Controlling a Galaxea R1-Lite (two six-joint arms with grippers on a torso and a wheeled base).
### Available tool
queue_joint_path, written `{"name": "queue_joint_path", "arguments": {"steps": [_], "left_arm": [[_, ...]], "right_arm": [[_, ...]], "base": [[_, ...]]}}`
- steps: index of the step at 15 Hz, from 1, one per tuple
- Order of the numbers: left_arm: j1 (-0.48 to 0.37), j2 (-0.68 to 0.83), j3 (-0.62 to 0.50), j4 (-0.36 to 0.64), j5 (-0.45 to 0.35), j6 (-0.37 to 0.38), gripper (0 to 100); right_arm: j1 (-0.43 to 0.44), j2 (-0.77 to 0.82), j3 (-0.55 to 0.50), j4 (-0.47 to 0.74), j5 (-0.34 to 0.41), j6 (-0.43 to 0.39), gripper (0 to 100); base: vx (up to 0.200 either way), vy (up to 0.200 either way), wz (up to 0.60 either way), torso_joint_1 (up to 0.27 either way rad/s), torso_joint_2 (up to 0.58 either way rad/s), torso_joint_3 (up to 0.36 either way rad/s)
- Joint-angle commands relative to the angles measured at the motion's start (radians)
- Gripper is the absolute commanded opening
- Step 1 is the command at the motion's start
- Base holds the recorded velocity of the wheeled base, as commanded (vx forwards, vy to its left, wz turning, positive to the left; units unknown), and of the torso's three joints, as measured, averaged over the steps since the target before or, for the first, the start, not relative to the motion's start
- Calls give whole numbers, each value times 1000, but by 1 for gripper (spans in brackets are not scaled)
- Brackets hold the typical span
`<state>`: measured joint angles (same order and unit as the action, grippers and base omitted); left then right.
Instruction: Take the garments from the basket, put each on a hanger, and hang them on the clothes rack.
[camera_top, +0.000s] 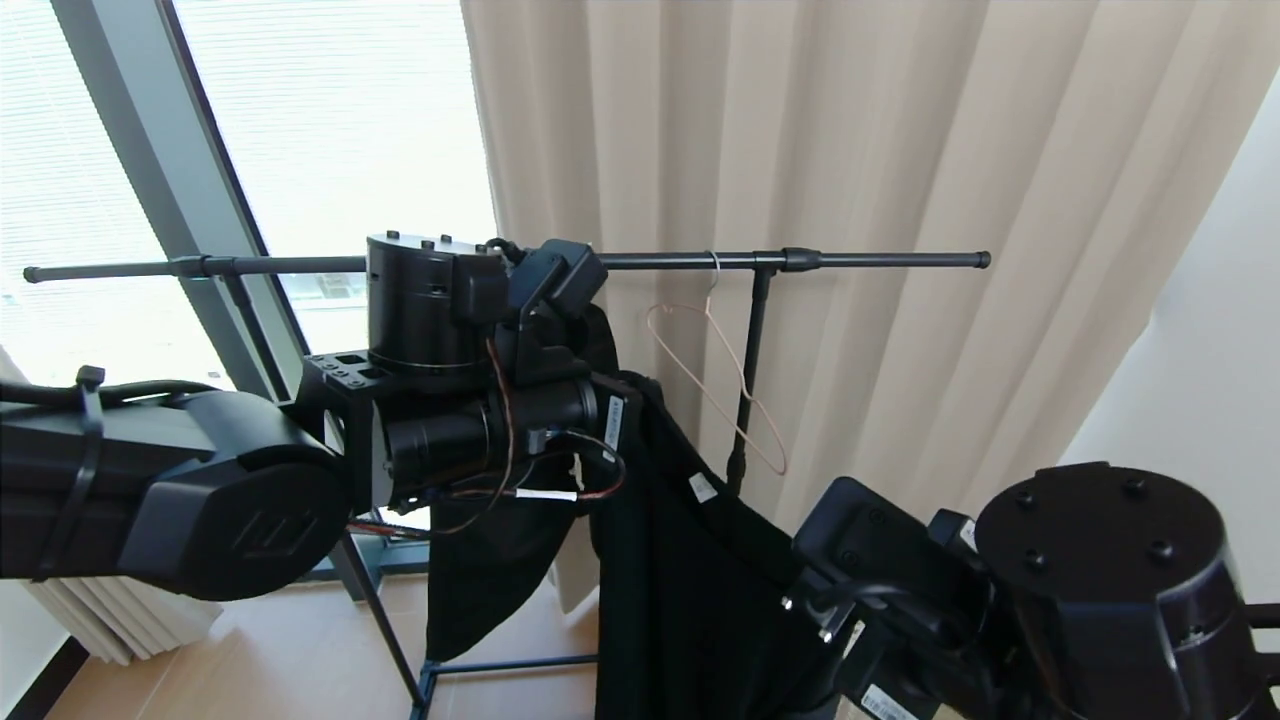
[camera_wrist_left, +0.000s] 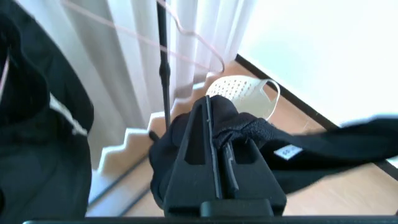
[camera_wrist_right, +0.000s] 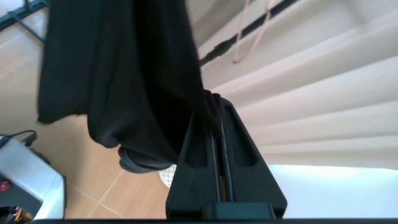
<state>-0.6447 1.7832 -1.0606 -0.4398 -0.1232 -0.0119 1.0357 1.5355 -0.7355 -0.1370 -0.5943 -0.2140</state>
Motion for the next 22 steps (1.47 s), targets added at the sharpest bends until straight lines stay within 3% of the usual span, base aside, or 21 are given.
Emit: {"name": "queue_joint_path", "arguments": {"steps": [1, 4, 5, 7, 10, 12, 17, 20, 22], "left_arm": [[-6, 56, -62, -2, -10, 9, 0], [-23, 85, -105, -2, -10, 17, 0], [-23, 85, -105, -2, -10, 17, 0], [-30, 85, -122, -2, -12, 20, 0], [-30, 84, -131, -2, -12, 33, 0], [-29, 81, -133, -2, -12, 33, 0], [-10, 55, -131, 10, -4, 33, 0], [26, -4, -144, 154, 42, 40, 0], [36, -50, -144, 262, 91, 52, 0]], "right_arm": [[95, 60, -22, 10, 1, 62, 0], [165, 137, -79, 13, 1, 185, 0], [165, 137, -79, 13, 1, 185, 0], [171, 192, -176, 11, 1, 323, 0], [170, 209, -237, 10, 2, 404, 0], [167, 201, -242, 4, 14, 417, 0], [92, 138, -214, 56, 17, 371, 0], [-31, 77, -168, 93, 16, 206, 0], [-103, 84, -186, 82, 16, 179, 0]], "base": [[0, 0, 0, 0, 0, 0], [0, 0, 0, 0, 0, 0], [0, 0, 0, 0, 0, 0], [0, 0, 0, 0, 0, 0], [0, 0, 0, 0, 0, 0], [0, 0, 0, 0, 0, 0], [0, 0, 0, 0, 0, 0], [0, 0, 0, 0, 0, 0], [0, 0, 0, 0, 0, 0]]}}
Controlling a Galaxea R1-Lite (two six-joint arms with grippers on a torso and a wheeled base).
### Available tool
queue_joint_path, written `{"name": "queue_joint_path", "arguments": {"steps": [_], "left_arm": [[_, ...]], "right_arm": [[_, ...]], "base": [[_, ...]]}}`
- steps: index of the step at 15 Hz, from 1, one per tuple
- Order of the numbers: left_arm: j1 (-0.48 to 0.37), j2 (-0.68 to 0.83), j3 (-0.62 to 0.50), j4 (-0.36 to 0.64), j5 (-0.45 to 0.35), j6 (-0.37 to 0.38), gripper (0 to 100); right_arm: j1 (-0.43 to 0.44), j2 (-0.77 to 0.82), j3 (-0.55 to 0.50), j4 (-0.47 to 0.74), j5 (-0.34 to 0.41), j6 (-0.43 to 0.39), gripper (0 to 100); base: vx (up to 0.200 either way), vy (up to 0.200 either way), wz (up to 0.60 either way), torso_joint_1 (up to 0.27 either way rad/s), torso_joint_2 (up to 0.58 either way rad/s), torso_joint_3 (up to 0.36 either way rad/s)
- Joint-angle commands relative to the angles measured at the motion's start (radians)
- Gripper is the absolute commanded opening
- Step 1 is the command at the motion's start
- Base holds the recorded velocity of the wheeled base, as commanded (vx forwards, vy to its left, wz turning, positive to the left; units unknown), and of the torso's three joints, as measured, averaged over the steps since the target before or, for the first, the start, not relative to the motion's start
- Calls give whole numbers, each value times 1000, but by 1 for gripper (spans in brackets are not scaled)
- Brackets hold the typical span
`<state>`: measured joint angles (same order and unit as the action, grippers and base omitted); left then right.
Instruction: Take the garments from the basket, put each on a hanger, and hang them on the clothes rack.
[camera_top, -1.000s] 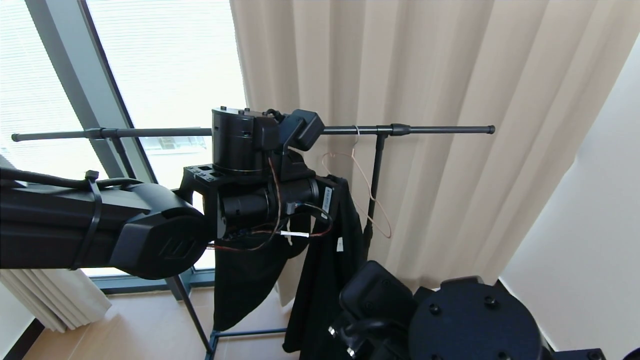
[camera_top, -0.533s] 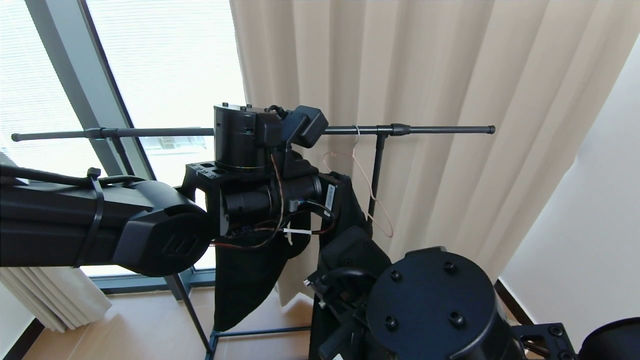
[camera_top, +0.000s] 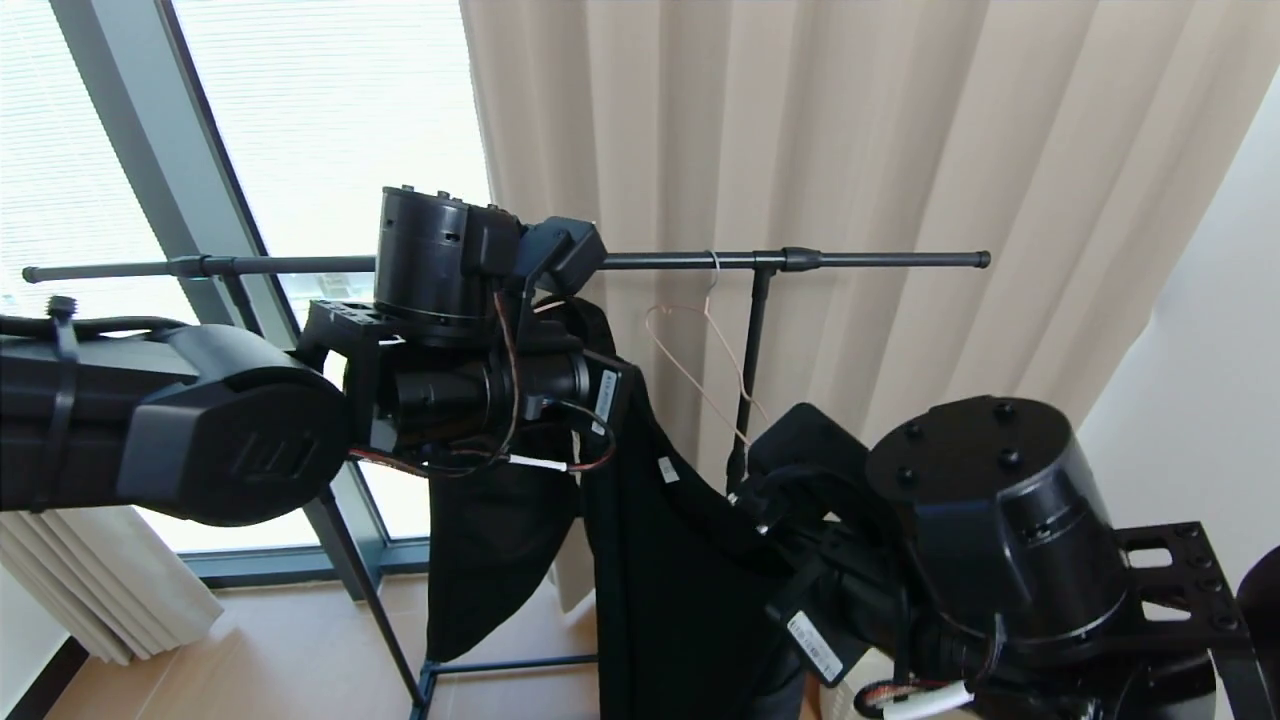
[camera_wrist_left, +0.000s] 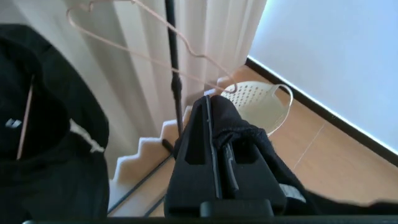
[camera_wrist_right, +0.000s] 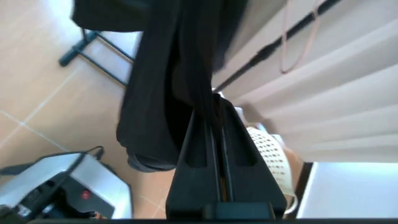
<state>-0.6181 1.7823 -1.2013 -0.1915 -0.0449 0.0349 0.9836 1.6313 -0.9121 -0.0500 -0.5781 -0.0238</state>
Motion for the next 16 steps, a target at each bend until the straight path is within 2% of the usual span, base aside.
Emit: {"name": "queue_joint_path", "arguments": {"steps": [1, 2, 4, 6, 8, 10, 11, 12, 14, 16], "left_arm": [[9, -80, 0, 81, 34, 8, 0], [9, -95, 5, 112, 46, 7, 0], [-23, -179, 37, 259, 82, 7, 0], [-32, -208, 95, 337, 100, 8, 0], [-72, -227, 150, 349, 103, 0, 0], [-127, -224, 186, 348, 102, -35, 0], [-169, -216, 190, 349, 97, -90, 0], [-187, -207, 192, 349, 94, -115, 0], [-259, -136, 190, 345, 91, -216, 0], [-307, -90, 158, 337, 77, -299, 0]], "right_arm": [[-83, 5, -51, -8, 0, -22, 0], [-92, 18, -73, -11, 0, -22, 0], [-117, 85, -174, -34, -2, -25, 0], [-129, 153, -251, -37, -3, -19, 0], [-149, 206, -304, -50, 4, 28, 0], [-158, 265, -326, -143, 32, 71, 0], [-158, 283, -324, -208, 67, 74, 0], [-158, 294, -326, -229, 73, 78, 0], [-157, 326, -335, -312, 75, 130, 0], [-157, 340, -347, -344, 75, 162, 0]], "base": [[0, 0, 0, 0, 0, 0], [0, 0, 0, 0, 0, 0], [0, 0, 0, 0, 0, 0], [0, 0, 0, 0, 0, 0], [0, 0, 0, 0, 0, 0], [0, 0, 0, 0, 0, 0], [0, 0, 0, 0, 0, 0], [0, 0, 0, 0, 0, 0], [0, 0, 0, 0, 0, 0], [0, 0, 0, 0, 0, 0]]}}
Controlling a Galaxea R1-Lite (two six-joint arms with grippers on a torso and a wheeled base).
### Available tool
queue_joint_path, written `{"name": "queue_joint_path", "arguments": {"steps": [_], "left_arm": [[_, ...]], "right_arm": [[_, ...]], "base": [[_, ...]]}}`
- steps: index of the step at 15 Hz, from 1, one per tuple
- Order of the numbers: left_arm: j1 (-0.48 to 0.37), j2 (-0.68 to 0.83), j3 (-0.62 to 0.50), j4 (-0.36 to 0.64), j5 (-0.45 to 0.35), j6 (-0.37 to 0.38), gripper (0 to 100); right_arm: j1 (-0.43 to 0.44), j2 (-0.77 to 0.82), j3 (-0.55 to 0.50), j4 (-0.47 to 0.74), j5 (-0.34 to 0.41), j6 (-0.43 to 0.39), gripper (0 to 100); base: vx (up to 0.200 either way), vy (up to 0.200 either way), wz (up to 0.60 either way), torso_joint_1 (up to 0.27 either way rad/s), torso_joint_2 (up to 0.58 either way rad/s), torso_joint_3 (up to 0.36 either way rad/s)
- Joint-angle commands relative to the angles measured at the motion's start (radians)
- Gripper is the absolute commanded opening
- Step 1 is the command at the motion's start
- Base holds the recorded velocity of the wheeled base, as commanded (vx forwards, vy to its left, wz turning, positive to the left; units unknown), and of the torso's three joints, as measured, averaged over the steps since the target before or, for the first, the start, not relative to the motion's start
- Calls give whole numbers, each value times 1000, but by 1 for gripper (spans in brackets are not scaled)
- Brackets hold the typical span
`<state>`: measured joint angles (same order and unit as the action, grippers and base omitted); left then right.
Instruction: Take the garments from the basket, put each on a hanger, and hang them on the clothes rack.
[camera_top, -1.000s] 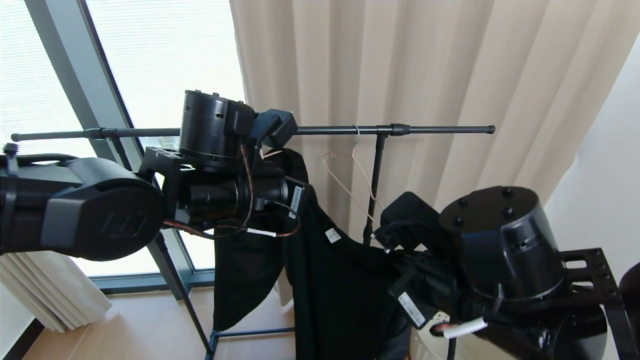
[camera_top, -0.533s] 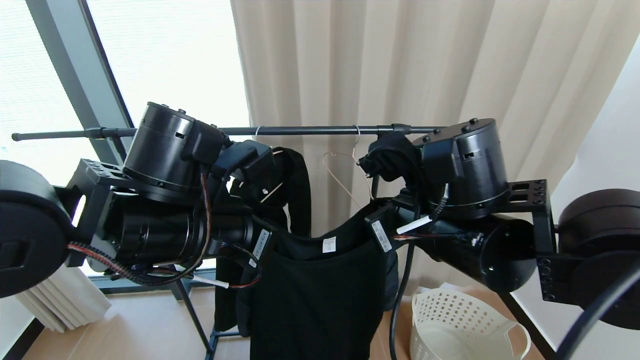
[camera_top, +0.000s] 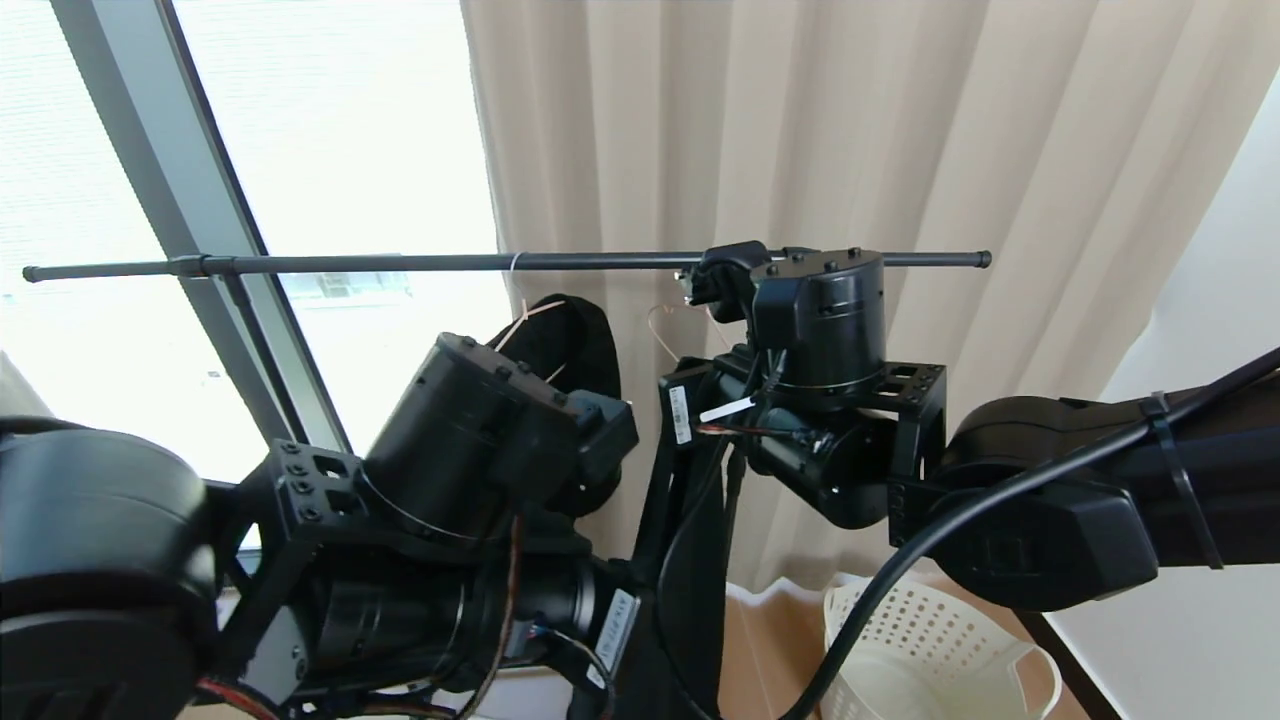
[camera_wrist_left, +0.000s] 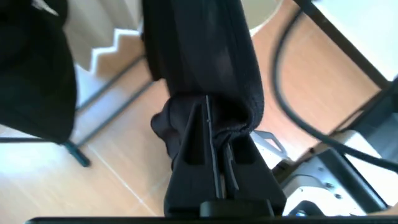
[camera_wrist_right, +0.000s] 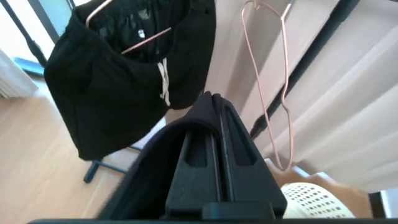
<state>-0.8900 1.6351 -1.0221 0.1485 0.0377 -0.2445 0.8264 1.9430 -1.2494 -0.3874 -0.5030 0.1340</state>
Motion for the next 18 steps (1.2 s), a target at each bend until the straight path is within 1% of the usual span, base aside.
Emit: {"name": "queue_joint_path", "arguments": {"steps": [1, 2, 3, 5, 7, 9, 11, 12, 13, 15, 16, 17, 18], "left_arm": [[-50, 75, -47, -14, -13, -61, 0], [-56, 86, -65, -26, -13, -98, 0], [-58, 100, -96, -38, -13, -151, 0], [-58, 103, -110, -38, -13, -173, 0], [-52, 98, -99, -33, -7, -171, 0], [-6, 71, -55, -30, -1, -157, 0], [52, 26, 5, -35, -1, -107, 0], [91, 15, 17, -37, -1, -73, 0], [128, 14, 16, -38, -1, -50, 0], [166, 20, -7, -49, -1, -42, 0], [194, 42, -41, -53, -2, -33, 0], [203, 60, -70, -53, -1, -33, 0], [215, 75, -96, -52, -1, -32, 0]], "right_arm": [[2, 28, -13, -13, 1, 21, 0], [0, 28, -15, -13, 8, 32, 0], [2, 27, -13, -13, 41, 41, 0], [2, 27, -13, -13, 52, 41, 0], [-6, 22, -13, -13, 49, 39, 0], [-41, 10, -10, -11, 46, 35, 0], [-70, -24, -1, 1, 43, 32, 0], [-81, -45, 16, 2, 43, 21, 0], [-89, -82, 48, 1, 43, -10, 0], [-89, -142, 103, 2, 41, -27, 0], [-89, -194, 162, 2, 41, -57, 0], [-87, -217, 194, 2, 41, -76, 0], [-84, -233, 223, 2, 41, -77, 0]], "base": [[0, 0, 0, 0, 0, 0], [0, 0, 0, 0, 0, 0], [0, 0, 0, 0, 0, 0], [0, 0, 0, 0, 0, 0], [0, 0, 0, 0, 0, 0], [0, 0, 0, 0, 0, 0], [0, 0, 0, 0, 0, 0], [0, 0, 0, 0, 0, 0], [0, 0, 0, 0, 0, 0], [0, 0, 0, 0, 0, 0], [0, 0, 0, 0, 0, 0], [0, 0, 0, 0, 0, 0], [0, 0, 0, 0, 0, 0]]}}
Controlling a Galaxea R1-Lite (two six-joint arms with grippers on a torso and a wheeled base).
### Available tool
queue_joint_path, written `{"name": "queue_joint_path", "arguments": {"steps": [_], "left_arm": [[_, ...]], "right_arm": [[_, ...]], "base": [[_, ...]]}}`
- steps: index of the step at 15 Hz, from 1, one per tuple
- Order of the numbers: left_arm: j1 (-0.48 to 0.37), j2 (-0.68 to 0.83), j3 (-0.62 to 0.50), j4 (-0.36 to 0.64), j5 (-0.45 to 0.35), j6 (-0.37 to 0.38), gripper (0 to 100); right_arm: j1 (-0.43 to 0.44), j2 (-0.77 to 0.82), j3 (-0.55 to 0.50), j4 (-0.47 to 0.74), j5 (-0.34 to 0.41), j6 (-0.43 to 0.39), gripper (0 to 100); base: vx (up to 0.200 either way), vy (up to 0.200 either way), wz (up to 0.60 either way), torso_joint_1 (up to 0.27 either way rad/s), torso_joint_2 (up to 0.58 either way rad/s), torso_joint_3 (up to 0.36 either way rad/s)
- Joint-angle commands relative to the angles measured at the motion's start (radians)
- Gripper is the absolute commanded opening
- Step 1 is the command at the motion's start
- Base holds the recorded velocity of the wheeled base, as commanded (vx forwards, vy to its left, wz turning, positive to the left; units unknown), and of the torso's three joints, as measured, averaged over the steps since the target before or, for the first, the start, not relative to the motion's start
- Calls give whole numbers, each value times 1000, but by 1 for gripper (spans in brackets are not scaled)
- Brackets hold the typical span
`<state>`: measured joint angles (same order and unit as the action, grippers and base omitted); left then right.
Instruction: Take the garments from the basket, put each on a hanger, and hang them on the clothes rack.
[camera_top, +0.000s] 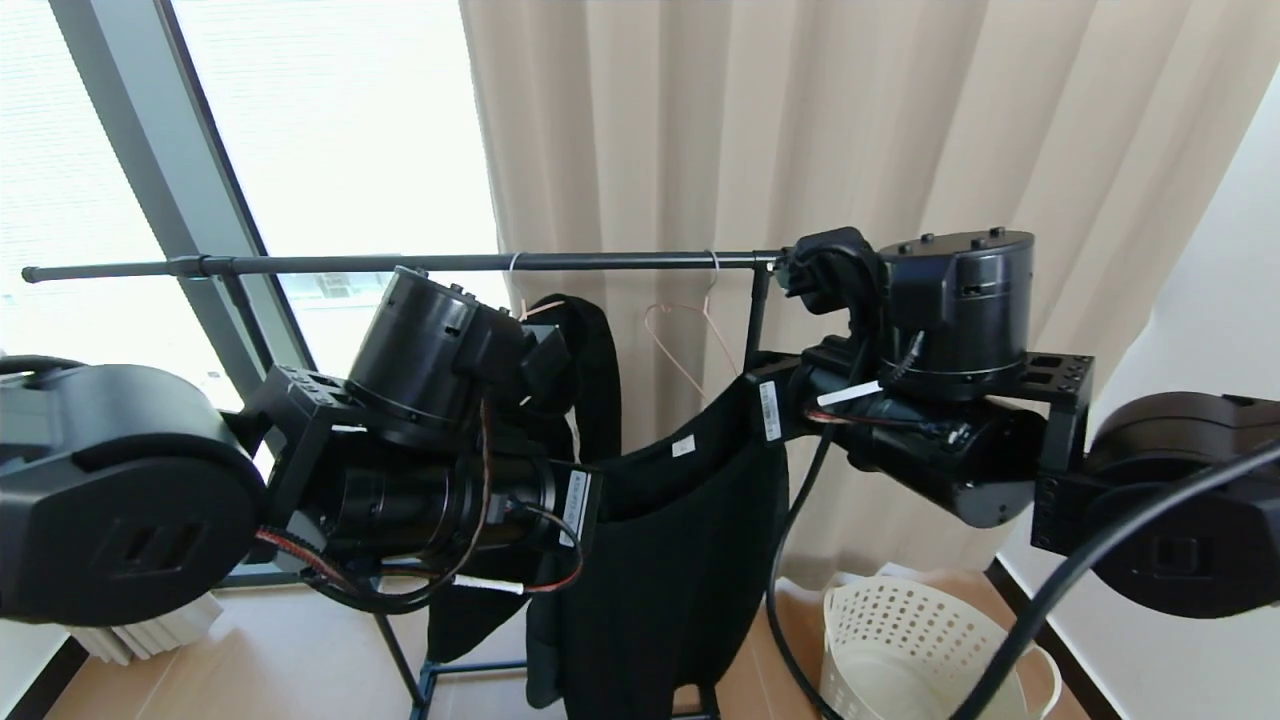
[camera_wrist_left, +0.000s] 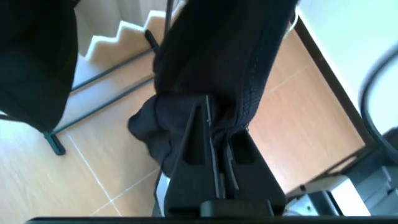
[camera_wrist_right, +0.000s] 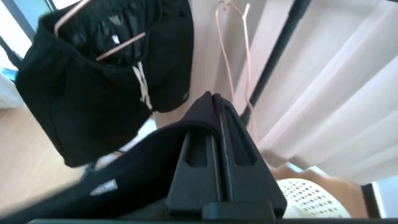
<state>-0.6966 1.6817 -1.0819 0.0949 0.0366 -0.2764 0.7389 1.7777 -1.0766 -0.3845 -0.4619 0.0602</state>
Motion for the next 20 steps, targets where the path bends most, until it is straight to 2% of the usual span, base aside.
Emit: {"name": "queue_joint_path", "arguments": {"steps": [1, 6, 20], "left_arm": [[31, 41, -61, 0, 0, 3, 0], [31, 64, -96, -27, -3, 22, 0], [25, 18, -76, -43, -3, 68, 0]], "right_arm": [[5, -84, 80, 1, 0, -10, 0], [31, -135, 172, 4, -6, -28, 0], [27, -122, 167, -1, -6, -86, 0]], "base": [[0, 0, 0, 0, 0, 0], [0, 0, 0, 0, 0, 0], [0, 0, 0, 0, 0, 0]]}}
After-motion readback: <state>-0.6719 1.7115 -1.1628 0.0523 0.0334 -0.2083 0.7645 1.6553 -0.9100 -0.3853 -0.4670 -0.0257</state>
